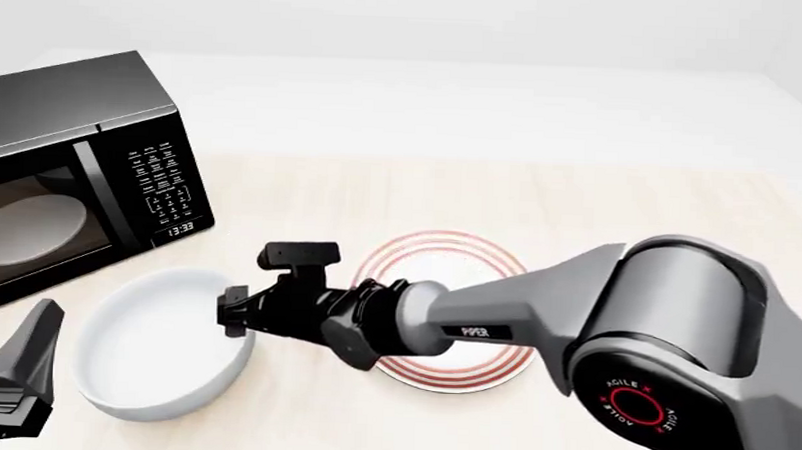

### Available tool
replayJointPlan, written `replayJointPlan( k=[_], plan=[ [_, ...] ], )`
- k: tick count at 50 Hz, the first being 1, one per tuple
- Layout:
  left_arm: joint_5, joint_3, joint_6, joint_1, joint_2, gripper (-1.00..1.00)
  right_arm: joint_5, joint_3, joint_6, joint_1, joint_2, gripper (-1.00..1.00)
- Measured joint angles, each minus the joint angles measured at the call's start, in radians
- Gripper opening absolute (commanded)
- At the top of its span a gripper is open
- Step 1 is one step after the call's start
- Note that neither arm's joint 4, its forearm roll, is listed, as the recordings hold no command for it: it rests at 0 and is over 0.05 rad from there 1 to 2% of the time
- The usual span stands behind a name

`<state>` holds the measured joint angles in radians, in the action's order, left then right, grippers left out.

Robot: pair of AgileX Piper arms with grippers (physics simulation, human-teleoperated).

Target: Put the white bowl to the right of the plate.

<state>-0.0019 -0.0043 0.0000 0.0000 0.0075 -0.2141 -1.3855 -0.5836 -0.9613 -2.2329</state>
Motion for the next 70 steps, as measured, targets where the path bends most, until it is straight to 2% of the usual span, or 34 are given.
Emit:
replayJointPlan(
  k=[2, 3, 21, 42, 54, 70],
  plan=[
    [0.000, 0.000, 0.000, 0.000, 0.000, 1.00, -0.004, 0.001, -0.002, -0.001, -0.002, 1.00],
    [0.000, 0.000, 0.000, 0.000, 0.000, 1.00, -0.005, 0.001, -0.003, -0.001, -0.004, -1.00],
    [0.000, 0.000, 0.000, 0.000, 0.000, 1.00, 0.019, 0.002, 0.023, -0.001, 0.010, -1.00],
    [0.000, 0.000, 0.000, 0.000, 0.000, 1.00, 0.195, 0.014, 0.181, 0.096, 0.267, -1.00],
    [0.000, 0.000, 0.000, 0.000, 0.000, 1.00, 0.203, 0.150, 0.237, 0.236, 0.443, -1.00],
    [0.000, 0.000, 0.000, 0.000, 0.000, 1.00, 0.146, 0.448, 0.259, 0.465, 0.709, -1.00]
  ],
)
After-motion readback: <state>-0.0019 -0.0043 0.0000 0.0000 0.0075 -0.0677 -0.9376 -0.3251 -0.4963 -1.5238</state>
